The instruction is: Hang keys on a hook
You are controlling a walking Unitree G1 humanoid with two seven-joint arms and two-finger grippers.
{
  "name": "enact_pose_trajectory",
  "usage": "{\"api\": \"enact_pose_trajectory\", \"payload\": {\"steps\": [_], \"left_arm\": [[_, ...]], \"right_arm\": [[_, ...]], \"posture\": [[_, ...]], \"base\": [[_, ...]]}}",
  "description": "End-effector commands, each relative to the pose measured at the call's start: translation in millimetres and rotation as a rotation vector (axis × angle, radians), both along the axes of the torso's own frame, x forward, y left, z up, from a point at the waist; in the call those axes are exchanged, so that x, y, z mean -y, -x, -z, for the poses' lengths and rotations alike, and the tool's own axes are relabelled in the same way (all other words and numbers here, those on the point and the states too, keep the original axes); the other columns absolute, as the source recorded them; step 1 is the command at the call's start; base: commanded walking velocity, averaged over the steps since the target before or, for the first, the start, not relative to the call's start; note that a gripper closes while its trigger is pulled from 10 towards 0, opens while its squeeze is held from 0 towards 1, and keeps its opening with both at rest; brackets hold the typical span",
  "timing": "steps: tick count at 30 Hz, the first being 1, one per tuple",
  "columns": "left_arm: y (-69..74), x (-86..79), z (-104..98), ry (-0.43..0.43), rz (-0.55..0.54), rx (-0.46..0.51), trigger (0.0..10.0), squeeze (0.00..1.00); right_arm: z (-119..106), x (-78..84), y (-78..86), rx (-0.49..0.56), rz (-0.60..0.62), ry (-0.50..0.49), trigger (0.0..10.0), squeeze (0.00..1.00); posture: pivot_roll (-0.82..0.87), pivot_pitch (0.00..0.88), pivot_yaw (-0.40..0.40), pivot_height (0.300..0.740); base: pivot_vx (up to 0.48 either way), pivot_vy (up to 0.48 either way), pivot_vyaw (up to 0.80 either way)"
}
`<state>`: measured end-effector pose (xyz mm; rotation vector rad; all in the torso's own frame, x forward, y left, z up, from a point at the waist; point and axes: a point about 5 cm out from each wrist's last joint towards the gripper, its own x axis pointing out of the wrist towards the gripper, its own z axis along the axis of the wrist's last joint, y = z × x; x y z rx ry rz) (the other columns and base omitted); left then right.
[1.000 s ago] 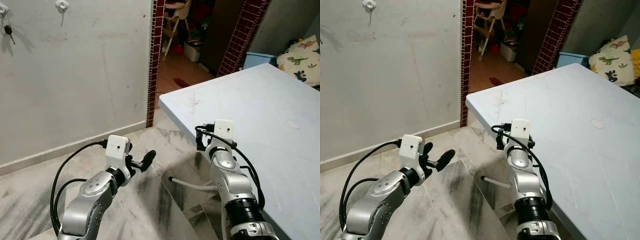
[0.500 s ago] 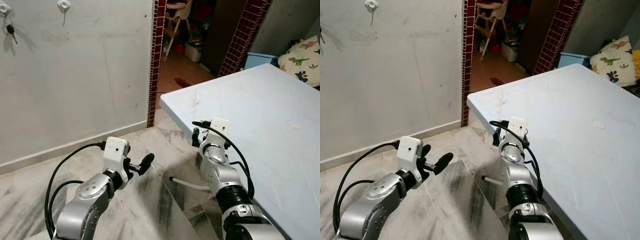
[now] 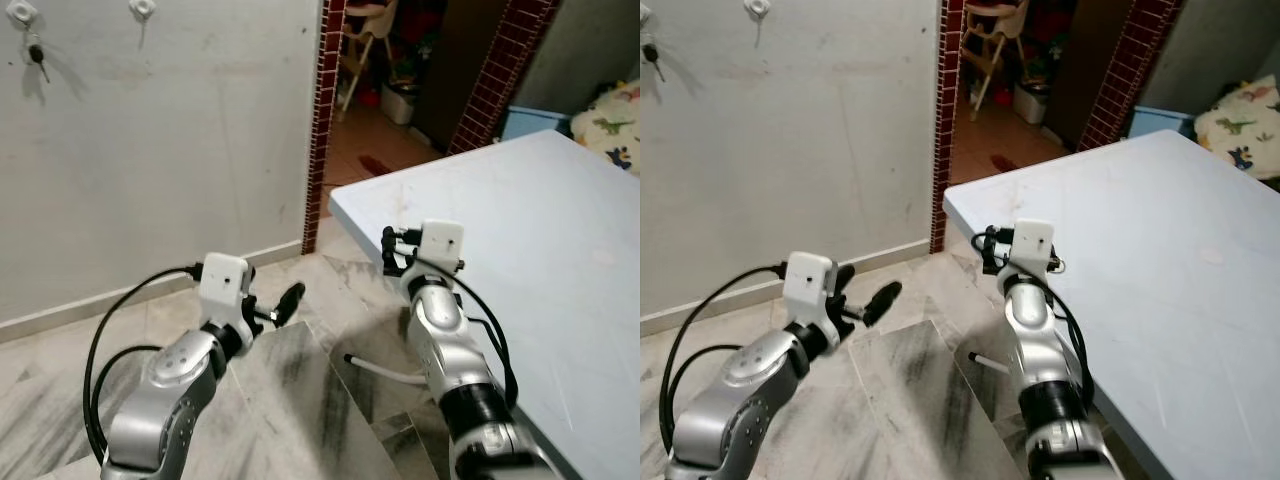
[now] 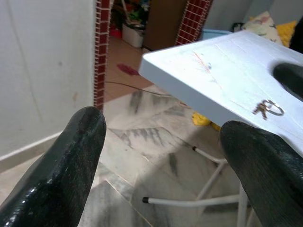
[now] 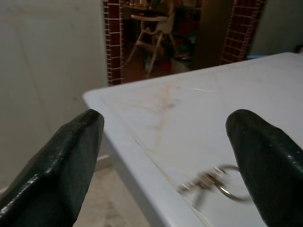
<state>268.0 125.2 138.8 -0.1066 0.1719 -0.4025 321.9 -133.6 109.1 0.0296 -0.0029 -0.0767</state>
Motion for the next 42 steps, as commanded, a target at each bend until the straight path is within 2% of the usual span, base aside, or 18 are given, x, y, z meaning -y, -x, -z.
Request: {"api": "enact_pose_trajectory", "payload": {"steps": [1, 7, 15, 29, 42], "left_arm": [[-0.9, 0.1, 1, -0.008, -0.007, 0.0, 10.0, 0.0], [-6.6, 4.3, 7, -0.003, 0.0, -0.023, 10.0, 0.0], [-14.2, 9.1, 5, 0.009, 0.017, -0.021, 10.0, 0.0], [-15.5, 10.4, 5, 0.028, 0.013, -0.016, 10.0, 0.0], [-14.3, 11.1, 7, 0.035, 0.02, -0.024, 10.0, 0.0]], "right_arm": [[-14, 5.7, 2.4, 0.049, 0.009, 0.02, 10.0, 0.0], [-22, 29.3, 34.9, 0.069, 0.054, 0.049, 10.0, 0.0], [-28, 42.9, 48.0, 0.039, 0.079, 0.066, 10.0, 0.0], [-31, 34.7, 47.9, 0.013, 0.008, 0.068, 10.0, 0.0], [-33, 27.8, 46.8, 0.012, -0.035, 0.06, 10.0, 0.0]], "posture": [[0.17, 0.0, -0.075, 0.74], [0.11, 0.0, -0.054, 0.74], [0.09, 0.0, -0.043, 0.74], [0.09, 0.0, -0.058, 0.74], [0.09, 0.0, -0.056, 0.74]], "base": [[0.0, 0.0, 0.0], [0.0, 0.0, -0.65], [0.0, 0.0, -0.68], [0.0, 0.0, 0.0], [0.416, 0.0, 0.0]]}}
